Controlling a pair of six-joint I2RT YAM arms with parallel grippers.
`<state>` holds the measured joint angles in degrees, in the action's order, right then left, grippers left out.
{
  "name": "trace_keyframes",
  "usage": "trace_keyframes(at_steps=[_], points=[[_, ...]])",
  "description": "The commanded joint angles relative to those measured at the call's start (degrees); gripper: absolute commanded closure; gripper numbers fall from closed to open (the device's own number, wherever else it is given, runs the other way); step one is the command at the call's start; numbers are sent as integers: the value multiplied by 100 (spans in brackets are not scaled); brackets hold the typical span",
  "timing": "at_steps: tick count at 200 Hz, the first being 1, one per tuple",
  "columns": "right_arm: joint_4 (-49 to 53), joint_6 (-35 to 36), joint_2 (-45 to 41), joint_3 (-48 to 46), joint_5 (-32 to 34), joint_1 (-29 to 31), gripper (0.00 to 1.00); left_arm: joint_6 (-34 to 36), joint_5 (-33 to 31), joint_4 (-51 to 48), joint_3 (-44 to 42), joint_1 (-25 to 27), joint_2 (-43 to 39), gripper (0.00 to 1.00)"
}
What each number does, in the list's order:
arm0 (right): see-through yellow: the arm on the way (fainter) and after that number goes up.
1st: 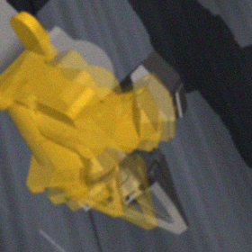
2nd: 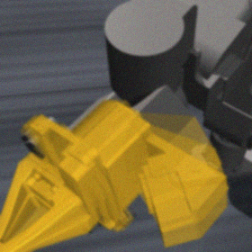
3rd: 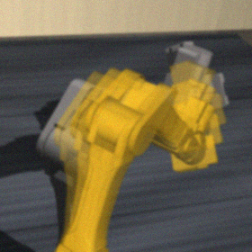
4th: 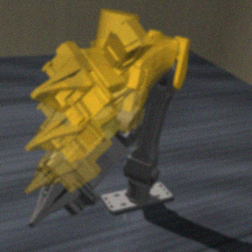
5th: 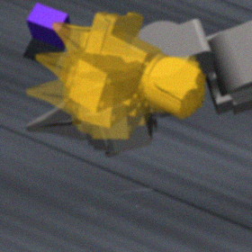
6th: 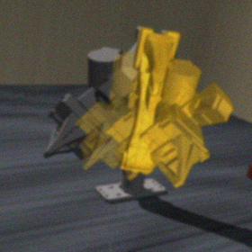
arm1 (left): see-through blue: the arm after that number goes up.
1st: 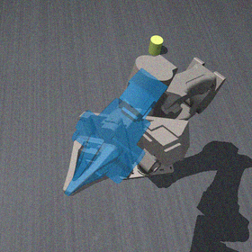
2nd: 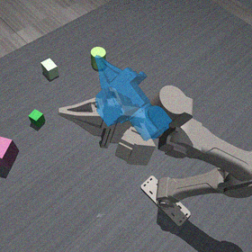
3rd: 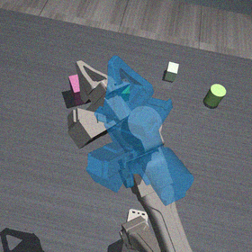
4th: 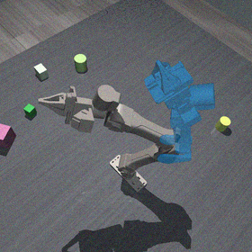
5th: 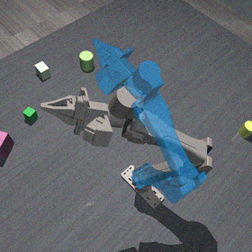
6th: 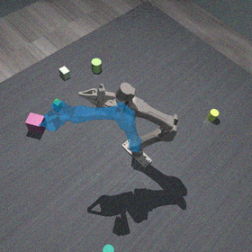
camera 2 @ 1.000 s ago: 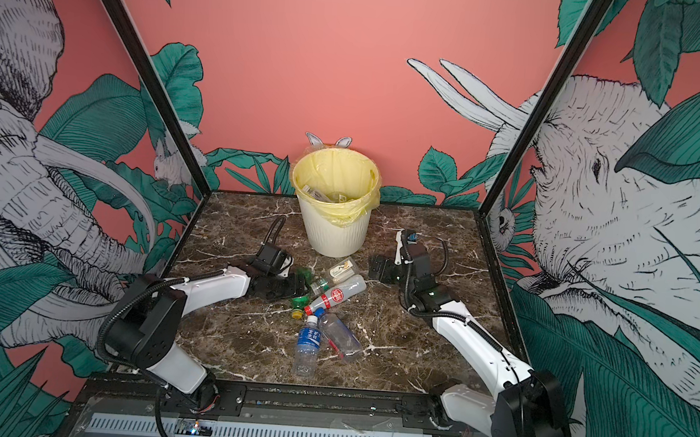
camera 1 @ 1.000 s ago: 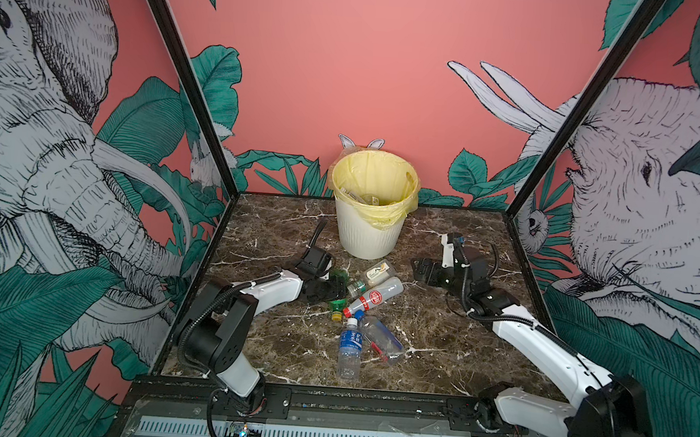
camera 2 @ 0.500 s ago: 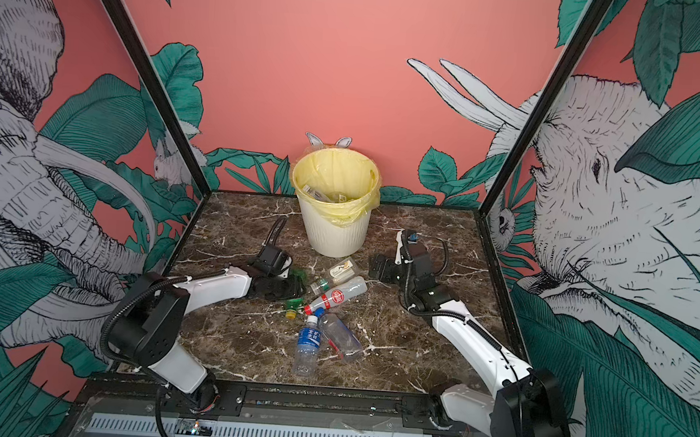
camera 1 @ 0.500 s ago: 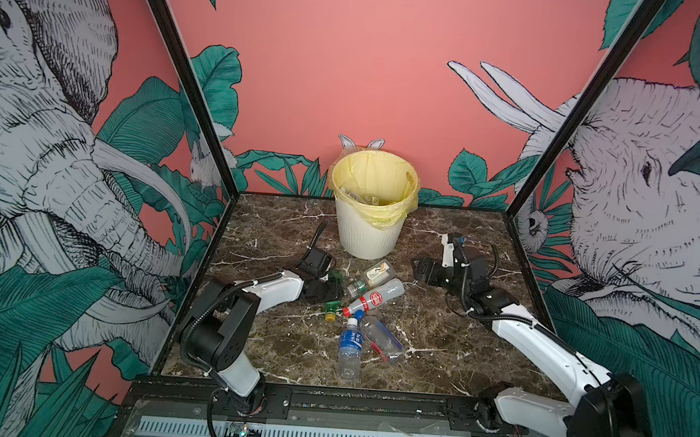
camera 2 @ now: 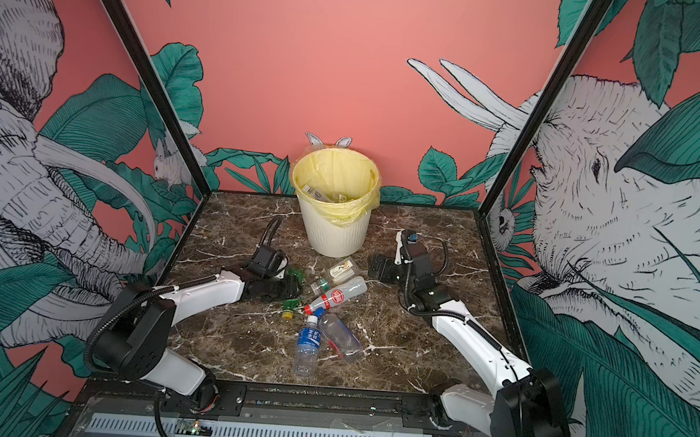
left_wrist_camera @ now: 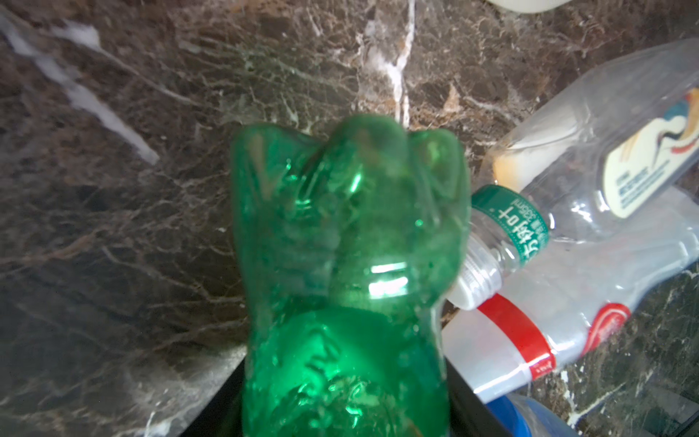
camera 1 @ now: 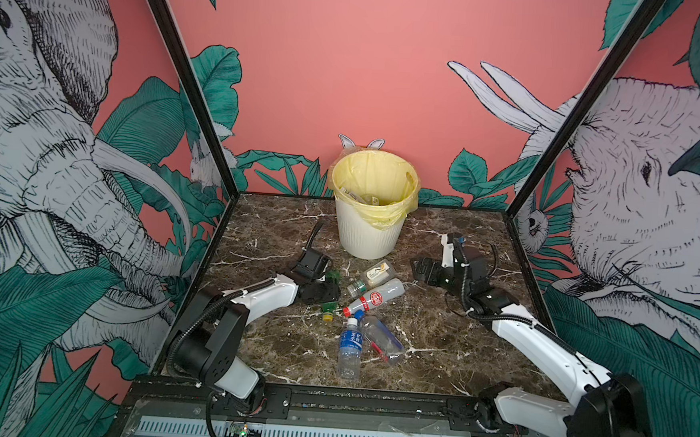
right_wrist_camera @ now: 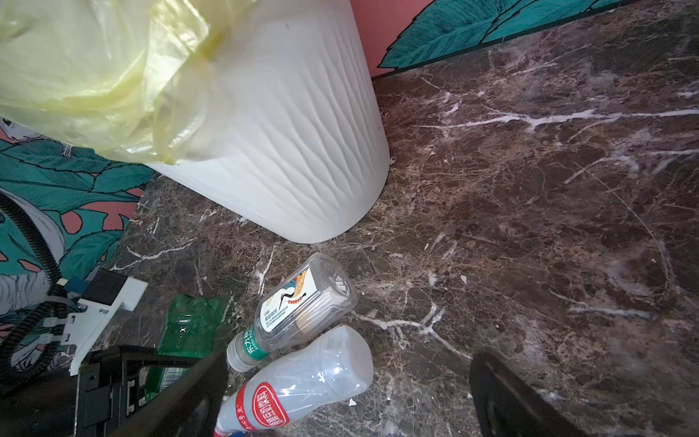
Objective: Throw the plastic bottles in the bin
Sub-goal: 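Close the left gripper on the green bottle and lift it upright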
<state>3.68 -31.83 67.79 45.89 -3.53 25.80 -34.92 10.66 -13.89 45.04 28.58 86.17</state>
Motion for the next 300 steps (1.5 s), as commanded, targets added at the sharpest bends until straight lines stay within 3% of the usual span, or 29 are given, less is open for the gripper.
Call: trace_keyframes(at_steps=[1,204,300], points=[[-105,-75,-63,-19,-7,-24,1,35,-116,-167,-161,23,-319,50],[75,-372,-207,-257,-6,-38,1,48,-403,268,-846,26,-1905,54],[303,-362,413,-1,76,-49,1,38,-689,-670,26,25,-2819,56]])
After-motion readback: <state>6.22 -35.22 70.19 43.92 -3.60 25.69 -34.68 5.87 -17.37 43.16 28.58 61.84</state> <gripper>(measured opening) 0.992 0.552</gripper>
